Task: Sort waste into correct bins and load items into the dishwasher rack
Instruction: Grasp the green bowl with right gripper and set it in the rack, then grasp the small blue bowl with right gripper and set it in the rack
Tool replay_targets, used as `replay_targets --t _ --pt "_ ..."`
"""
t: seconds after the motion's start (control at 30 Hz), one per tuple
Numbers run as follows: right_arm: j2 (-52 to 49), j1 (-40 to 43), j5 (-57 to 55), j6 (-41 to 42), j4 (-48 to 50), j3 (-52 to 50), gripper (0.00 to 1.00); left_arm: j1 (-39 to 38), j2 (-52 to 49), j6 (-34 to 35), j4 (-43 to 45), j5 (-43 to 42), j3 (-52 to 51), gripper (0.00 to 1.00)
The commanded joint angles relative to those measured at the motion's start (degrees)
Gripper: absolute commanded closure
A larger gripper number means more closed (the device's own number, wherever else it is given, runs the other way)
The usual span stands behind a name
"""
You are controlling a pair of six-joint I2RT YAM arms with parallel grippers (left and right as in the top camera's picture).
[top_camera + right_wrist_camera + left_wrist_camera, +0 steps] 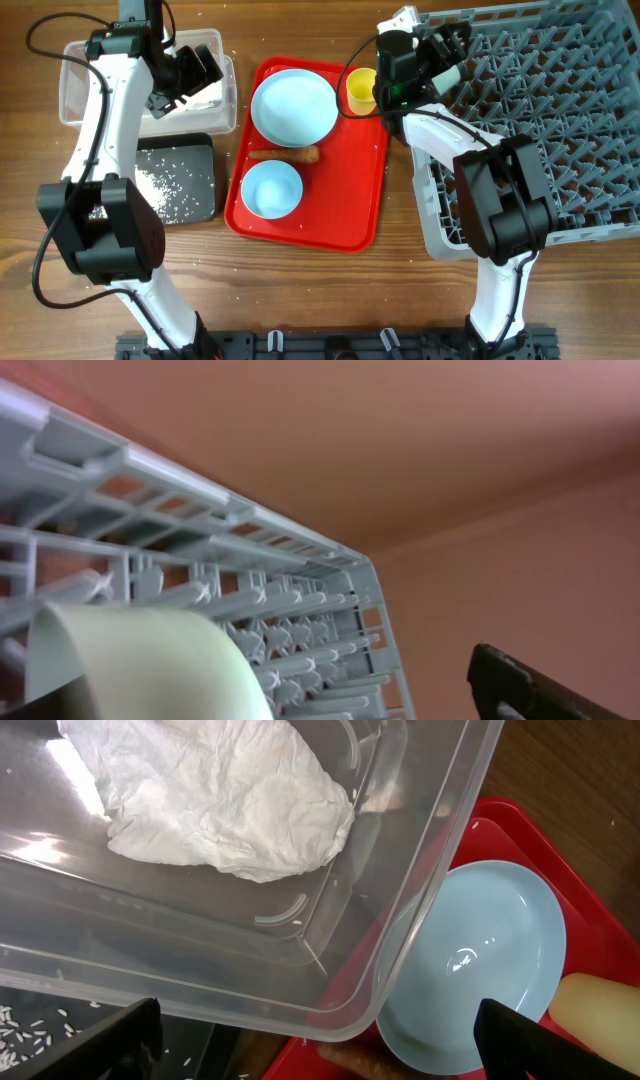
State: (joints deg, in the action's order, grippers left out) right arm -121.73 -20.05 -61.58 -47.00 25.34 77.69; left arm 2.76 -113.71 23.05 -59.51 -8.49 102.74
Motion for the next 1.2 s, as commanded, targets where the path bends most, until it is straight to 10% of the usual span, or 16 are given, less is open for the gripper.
replay_targets --t 0.0,0.13,0.33,0.47,0.57,0.8,1.0,1.17 --pt "0.76 -0.24 -2.21 5.03 5.11 0.31 0.00 0.42 -0.13 -0.26 0.11 -0.44 0.35 0.00" --pt "8.74 -3.98 6.25 10.19 -8.85 0.31 0.00 0.42 -0.13 -0.26 0.11 -0.44 0.35 0.00" --pt "18.36 -4.87 36.76 37.83 -38.53 0.81 0.00 0.42 -0.13 -0.26 0.11 -0.44 0.35 0.00" --pt "31.23 -5.75 77.11 65.11 -51.93 0.90 0.00 0.42 -0.13 -0.26 0.11 -0.46 0.35 0.00" --pt "28.20 -11.21 79.69 73.85 -56.37 -3.78 0.01 0.42 -0.13 -0.26 0.11 -0.44 0.35 0.00" --pt "10.86 -20.00 83.10 84.76 -57.35 -4.92 0.31 0.42 -0.13 -0.26 0.11 -0.44 0.35 0.00" --pt "10.14 -19.10 83.12 87.45 -56.65 -4.72 0.96 0.42 -0.13 -0.26 0.11 -0.44 0.35 0.00" --pt "13.03 -18.95 79.97 83.36 -63.67 0.20 0.96 0.42 -0.13 -0.26 0.11 -0.44 0.35 0.00"
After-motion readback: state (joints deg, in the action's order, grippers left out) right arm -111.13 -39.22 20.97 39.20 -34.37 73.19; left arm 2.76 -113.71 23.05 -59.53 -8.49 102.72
